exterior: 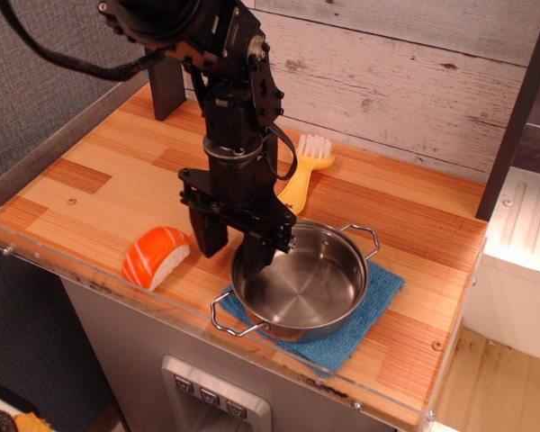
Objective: Move the pot on top of the blue cloth.
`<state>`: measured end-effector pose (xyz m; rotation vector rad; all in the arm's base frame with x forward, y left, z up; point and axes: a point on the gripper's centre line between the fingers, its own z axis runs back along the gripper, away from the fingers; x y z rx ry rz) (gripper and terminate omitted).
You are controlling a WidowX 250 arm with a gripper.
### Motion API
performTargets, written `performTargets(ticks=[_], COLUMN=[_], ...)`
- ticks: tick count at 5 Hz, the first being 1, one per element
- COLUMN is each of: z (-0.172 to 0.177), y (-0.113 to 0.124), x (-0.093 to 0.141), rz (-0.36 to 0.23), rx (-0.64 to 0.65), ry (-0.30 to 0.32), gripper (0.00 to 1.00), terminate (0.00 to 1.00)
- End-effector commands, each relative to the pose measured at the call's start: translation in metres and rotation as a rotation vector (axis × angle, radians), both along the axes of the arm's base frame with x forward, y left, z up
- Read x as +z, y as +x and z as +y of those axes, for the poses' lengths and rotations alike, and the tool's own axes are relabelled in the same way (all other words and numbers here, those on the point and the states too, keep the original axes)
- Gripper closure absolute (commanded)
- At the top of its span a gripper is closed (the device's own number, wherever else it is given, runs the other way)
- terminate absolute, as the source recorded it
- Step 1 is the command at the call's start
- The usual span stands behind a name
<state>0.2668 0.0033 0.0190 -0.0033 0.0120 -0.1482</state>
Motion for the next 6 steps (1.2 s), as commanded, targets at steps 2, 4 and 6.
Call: performTargets(ticks=[2, 4, 6], z=[0.0, -0.004, 0.085], y=[0.001, 0.009, 0.05], x=[0.013, 0.067, 0.116], rz=[-0.041, -0.065, -0.152], rx=[-0.032, -0.028, 0.173], ry=[-0.022, -0.272, -0.268], gripper=[1.0, 1.0, 1.0], terminate=[0.0, 0.0, 0.0])
